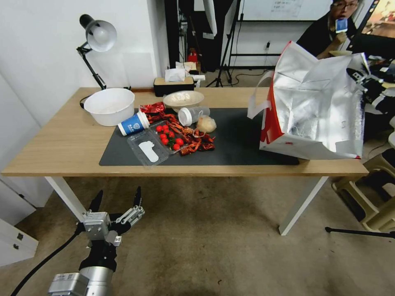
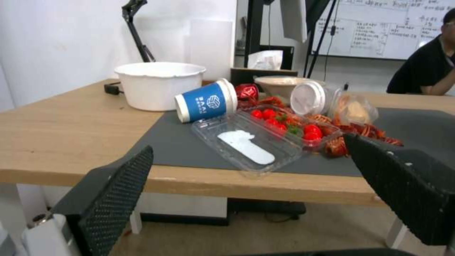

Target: Pick up the food delivery bag from the floor and place it on the table.

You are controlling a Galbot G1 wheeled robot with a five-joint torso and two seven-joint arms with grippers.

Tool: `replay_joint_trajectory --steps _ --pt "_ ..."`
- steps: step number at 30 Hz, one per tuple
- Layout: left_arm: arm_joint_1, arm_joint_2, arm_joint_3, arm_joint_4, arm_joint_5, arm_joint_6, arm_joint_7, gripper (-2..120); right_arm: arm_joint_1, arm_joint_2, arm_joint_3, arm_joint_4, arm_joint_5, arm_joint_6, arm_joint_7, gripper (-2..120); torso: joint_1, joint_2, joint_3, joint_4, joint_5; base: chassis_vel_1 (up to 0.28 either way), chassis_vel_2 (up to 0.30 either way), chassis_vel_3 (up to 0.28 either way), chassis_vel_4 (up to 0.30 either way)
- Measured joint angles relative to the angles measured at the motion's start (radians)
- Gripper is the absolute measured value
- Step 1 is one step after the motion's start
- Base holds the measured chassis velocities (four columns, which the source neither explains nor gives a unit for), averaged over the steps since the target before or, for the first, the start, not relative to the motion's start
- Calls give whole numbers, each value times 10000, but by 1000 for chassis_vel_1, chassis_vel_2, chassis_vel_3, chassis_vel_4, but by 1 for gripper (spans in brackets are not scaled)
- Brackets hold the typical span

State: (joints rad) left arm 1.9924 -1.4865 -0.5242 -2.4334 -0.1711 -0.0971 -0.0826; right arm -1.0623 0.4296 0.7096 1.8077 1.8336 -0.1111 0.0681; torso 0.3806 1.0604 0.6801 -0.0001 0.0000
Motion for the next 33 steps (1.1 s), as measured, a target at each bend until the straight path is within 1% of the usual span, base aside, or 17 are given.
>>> replay_joint_trajectory --steps 3,7,11,26,27,29,30,31,33 --pt "25 -15 14 4 16 -44 4 100 29 -30 -16 -90 34 -20 -15 0 0 -1 0 0 0 0 0 0 0" --pt "53 -14 18 6 44 -107 5 100 46 -93 -24 -245 119 -72 -416 0 0 -2 0 0 0 0 0 0 0" --pt "57 -10 21 6 56 -124 4 100 47 -128 -24 -278 103 -128 -573 0 0 -2 0 0 0 0 0 0 0" --pt "58 9 28 28 63 -200 -28 100 46 -128 -18 -353 -120 -122 -520 0 -1 -3 -1 0 0 0 0 0 0" --pt "58 9 29 34 63 -206 -33 100 49 -128 -17 -354 -126 -118 -517 2 -1 -3 -1 0 0 0 0 0 0" --pt "52 9 47 57 62 -268 -60 100 82 -133 -18 -365 -151 -93 -489 14 -1 -3 -1 0 0 0 0 0 0" --pt "51 9 51 60 62 -285 -64 100 92 -134 -18 -366 -147 -92 -488 17 -2 -3 -1 0 0 0 0 0 0" --pt "51 9 51 60 62 -285 -64 100 92 -134 -18 -366 -147 -92 -488 17 -2 -3 -1 0 0 0 0 0 0" --pt "51 9 62 64 61 -301 -70 100 105 -138 -17 -370 -145 -82 -493 22 -2 -3 -1 0 0 0 0 0 0"
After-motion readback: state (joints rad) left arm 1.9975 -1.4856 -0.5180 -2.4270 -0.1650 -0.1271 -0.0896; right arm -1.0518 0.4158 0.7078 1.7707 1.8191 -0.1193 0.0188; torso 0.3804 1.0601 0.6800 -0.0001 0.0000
